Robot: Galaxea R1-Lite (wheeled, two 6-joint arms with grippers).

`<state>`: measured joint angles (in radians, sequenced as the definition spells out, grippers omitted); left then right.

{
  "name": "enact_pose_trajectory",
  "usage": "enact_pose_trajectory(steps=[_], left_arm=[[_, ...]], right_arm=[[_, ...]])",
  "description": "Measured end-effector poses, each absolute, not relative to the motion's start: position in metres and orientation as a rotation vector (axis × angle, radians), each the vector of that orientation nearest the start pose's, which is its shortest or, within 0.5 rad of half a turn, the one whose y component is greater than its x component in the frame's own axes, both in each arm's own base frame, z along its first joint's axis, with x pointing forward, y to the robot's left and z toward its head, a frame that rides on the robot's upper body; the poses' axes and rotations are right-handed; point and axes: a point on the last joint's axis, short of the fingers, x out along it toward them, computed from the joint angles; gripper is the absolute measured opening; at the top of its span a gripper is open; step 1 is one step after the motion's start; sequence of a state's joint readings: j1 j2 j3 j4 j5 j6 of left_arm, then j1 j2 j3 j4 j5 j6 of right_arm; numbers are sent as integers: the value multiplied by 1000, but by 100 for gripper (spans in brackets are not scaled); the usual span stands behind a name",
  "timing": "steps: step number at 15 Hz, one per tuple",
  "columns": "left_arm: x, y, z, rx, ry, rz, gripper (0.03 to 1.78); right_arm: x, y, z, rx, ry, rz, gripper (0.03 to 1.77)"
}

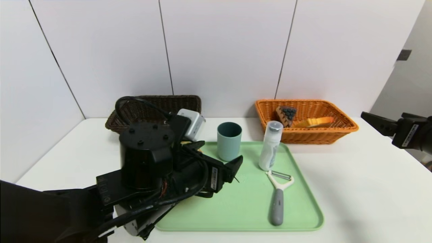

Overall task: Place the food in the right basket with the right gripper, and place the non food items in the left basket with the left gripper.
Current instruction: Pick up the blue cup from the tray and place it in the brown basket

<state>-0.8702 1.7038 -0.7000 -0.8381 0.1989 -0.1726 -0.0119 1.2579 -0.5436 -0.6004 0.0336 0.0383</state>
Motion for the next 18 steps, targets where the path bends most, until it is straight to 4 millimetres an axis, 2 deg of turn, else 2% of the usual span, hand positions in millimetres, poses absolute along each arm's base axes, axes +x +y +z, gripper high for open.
enact_pose_trajectory(steps=[9,18], left_arm=[[227,-260,139,-29,163,-612,169],[241,-273,132,21,141,-540,169]], right_arm=[[189,-2,211,42,132,19,170],[183,-1,203,41,155,28,170]])
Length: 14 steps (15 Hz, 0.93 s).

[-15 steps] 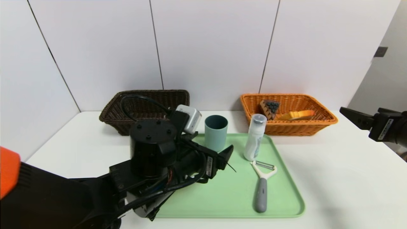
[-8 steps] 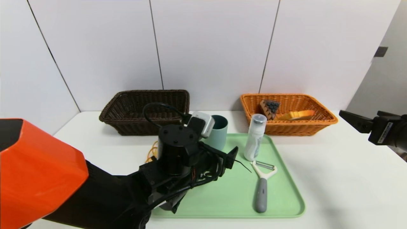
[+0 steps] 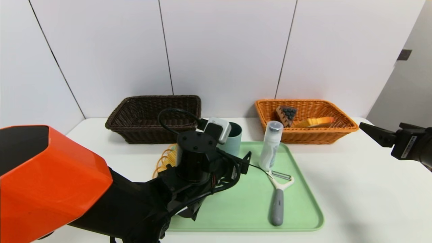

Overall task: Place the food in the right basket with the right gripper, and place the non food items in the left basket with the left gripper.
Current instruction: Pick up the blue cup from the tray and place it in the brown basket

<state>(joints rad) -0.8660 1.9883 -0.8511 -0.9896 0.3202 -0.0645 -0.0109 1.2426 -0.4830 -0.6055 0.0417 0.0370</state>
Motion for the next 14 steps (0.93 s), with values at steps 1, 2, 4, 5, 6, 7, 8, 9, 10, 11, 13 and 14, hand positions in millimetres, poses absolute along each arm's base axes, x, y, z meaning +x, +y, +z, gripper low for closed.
enact_pose_trajectory(steps=[1,2,4,5,6,7,8,9,10,11,13,14], left_arm=[[242,-273,133,21,140,-530,169],[243,-273,133,19,138,-526,169],[246,-275,133,18,134,-514,169],[249,-275,133,16,130,-506,169],[252,-275,134,13,127,-498,169],[255,-275,134,11,124,-491,169],[258,-275,133,10,125,-484,169],[260,-275,131,11,126,-479,169],[261,-275,131,10,126,-476,169],[263,-276,130,10,126,-473,169],[267,-276,127,9,128,-466,169],[269,-276,126,9,129,-463,169]], right_arm=[[182,-1,202,41,158,30,170],[182,0,201,41,161,31,170],[180,0,199,40,165,35,170],[180,1,199,39,165,37,170],[180,1,199,39,164,38,170],[179,1,199,38,165,39,170],[179,1,199,37,164,39,170],[179,1,199,35,165,39,170],[179,1,198,34,166,39,170],[179,1,198,34,166,39,170],[179,1,198,32,166,42,170],[178,1,197,26,169,42,170]])
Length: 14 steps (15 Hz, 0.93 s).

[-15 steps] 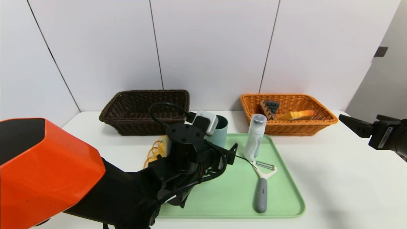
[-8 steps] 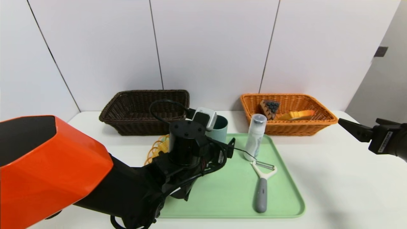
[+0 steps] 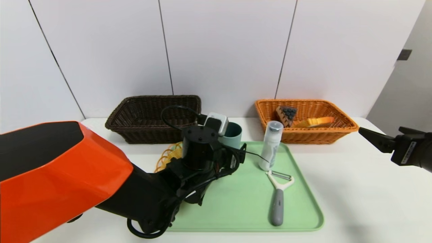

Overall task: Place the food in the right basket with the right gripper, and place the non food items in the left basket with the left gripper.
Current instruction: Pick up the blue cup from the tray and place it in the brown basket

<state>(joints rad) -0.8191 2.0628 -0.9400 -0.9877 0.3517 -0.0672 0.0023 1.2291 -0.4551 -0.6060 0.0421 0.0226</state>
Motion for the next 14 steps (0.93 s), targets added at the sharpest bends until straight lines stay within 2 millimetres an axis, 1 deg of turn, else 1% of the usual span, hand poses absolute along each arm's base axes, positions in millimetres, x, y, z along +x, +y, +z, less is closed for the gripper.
enact_pose_trajectory(steps=[11,14], left_arm=[[289,-294,114,-3,121,-459,169],[296,-297,110,-5,119,-451,169]], right_arm=[[171,2,196,22,163,51,170],[169,2,195,21,163,52,170]])
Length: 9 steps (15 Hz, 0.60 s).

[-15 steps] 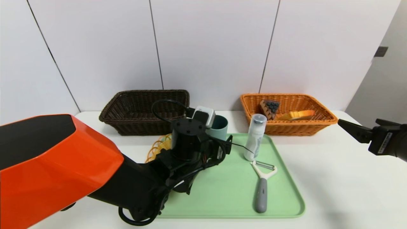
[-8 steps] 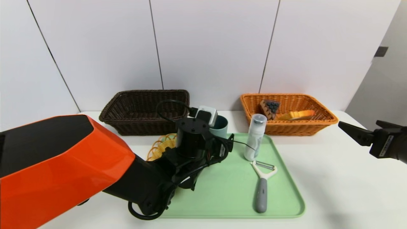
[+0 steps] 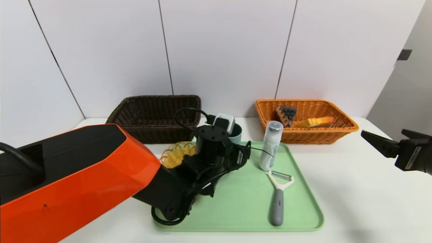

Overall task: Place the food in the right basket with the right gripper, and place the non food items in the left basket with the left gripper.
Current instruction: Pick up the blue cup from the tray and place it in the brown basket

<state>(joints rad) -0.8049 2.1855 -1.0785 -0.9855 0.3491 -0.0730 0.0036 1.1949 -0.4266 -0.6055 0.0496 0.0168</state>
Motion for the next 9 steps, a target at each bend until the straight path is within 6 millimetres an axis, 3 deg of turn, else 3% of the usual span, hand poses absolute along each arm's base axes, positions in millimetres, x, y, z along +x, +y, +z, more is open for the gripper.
enact_pose_trajectory(steps=[9], left_arm=[[312,-301,104,-9,114,-430,169]], right_arm=[[165,2,190,17,177,60,170]])
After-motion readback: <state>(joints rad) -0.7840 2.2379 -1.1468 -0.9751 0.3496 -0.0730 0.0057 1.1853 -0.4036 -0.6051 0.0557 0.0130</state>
